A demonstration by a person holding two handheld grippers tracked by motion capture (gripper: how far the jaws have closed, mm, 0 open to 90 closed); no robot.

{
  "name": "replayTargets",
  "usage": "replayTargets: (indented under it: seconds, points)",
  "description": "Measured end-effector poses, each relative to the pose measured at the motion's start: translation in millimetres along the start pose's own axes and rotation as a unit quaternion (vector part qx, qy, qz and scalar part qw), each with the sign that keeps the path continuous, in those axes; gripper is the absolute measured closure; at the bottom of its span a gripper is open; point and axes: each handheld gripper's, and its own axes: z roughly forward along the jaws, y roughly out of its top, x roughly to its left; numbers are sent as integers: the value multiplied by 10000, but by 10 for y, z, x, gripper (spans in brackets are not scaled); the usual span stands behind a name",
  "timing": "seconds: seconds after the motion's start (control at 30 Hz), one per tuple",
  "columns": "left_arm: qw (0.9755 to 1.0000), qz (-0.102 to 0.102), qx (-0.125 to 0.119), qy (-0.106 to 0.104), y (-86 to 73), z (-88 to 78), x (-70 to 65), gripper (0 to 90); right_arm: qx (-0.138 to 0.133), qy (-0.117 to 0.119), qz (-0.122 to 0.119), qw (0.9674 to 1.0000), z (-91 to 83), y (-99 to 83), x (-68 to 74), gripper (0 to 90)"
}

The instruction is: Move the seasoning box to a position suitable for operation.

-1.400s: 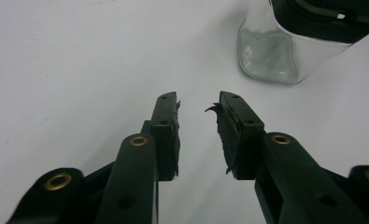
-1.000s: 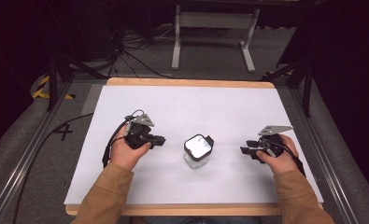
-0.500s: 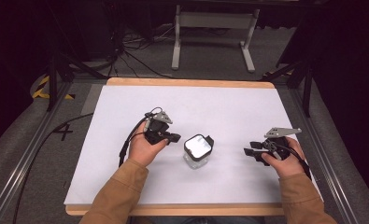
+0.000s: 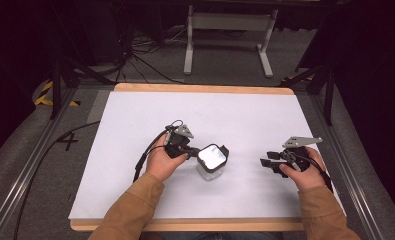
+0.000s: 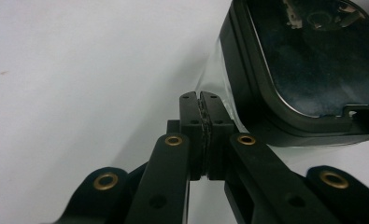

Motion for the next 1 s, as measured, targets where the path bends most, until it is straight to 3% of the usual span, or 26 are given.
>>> replayTargets:
  seconds: [0.13,0.3,0.53,0.7,1.0]
  points:
    - [10000,-43,5,-13,-5,3,-8,898,-3,6,7,10000,0,0,0,563]
    - [9998,-46,177,-73,-21,-15,-38,897,16,16,-11,10000,9,4,7,562]
    - [9993,55,347,-122,-29,-46,-109,897,19,50,-47,10000,33,30,21,558]
    - [9979,204,604,-96,-34,-70,-199,897,-1,68,-63,10000,45,52,26,557]
    - [9951,223,958,-125,-74,-99,-305,897,-22,105,-93,9999,61,91,38,556]
